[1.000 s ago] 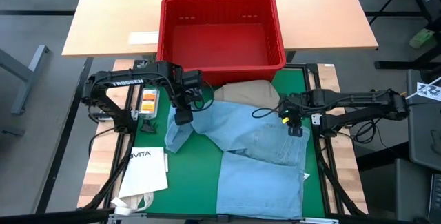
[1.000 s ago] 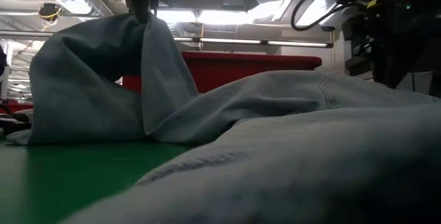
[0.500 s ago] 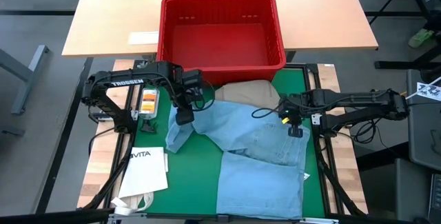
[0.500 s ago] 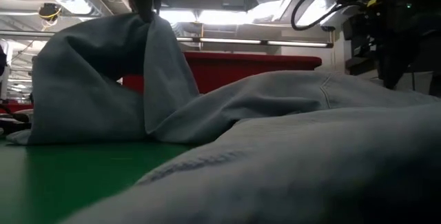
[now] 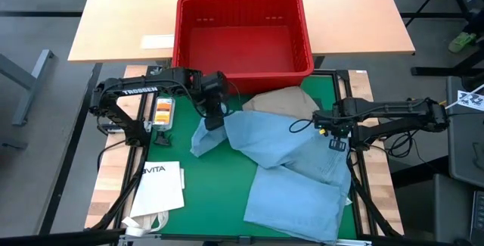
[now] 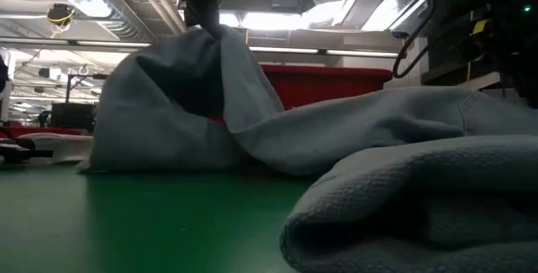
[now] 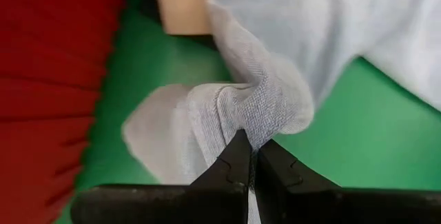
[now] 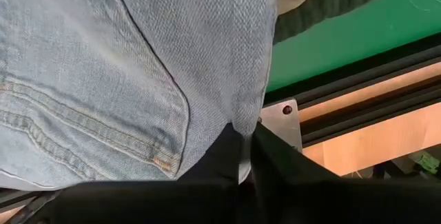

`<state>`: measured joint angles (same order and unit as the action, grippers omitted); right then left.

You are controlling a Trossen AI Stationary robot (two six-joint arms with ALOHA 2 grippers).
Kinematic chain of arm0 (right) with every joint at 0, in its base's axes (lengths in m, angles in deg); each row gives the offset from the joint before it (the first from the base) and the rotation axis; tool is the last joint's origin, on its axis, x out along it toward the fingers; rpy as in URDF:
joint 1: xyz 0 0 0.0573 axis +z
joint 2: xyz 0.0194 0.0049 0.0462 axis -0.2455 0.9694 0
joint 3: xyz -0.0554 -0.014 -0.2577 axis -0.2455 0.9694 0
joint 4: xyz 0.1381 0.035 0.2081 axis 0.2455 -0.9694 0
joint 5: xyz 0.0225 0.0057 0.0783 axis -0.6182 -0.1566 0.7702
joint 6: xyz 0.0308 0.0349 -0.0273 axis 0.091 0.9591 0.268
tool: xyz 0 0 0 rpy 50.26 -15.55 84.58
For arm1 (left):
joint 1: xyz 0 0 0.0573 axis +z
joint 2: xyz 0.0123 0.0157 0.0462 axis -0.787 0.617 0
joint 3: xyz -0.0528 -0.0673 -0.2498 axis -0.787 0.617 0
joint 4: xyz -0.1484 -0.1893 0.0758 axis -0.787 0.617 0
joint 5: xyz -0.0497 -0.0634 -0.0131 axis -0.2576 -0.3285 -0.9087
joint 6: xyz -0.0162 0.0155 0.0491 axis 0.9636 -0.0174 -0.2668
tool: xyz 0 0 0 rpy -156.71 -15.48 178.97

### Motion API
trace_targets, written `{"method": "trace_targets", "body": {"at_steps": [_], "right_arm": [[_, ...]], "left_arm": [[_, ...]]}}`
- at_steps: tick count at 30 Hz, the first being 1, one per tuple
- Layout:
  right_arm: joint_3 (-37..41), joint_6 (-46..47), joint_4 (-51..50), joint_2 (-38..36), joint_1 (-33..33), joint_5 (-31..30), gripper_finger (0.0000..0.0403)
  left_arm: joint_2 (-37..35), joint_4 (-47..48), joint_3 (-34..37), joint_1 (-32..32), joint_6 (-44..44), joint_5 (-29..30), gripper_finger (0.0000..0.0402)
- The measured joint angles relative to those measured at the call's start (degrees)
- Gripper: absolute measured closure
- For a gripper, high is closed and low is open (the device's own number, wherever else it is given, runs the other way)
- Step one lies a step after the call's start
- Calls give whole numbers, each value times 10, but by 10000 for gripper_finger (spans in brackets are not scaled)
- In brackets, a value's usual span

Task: Fold Laundry from Bin
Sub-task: Fold the light blue pants

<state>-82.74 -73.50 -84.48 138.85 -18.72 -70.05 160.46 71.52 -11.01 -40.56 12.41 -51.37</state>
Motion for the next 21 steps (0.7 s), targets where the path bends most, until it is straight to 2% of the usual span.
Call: {"method": "trace_targets", "body": {"at_steps": [8, 16, 21], "right_arm": [[0, 0, 1, 0, 0, -1, 368], [1, 0, 7, 0, 0, -1, 362], [1, 0, 11, 0, 0, -1, 331]], "left_arm": [[0, -40, 18, 0, -2, 122, 394], [1, -71, 66, 1, -16, 207, 338], [1, -73, 67, 14, 0, 241, 306]]}}
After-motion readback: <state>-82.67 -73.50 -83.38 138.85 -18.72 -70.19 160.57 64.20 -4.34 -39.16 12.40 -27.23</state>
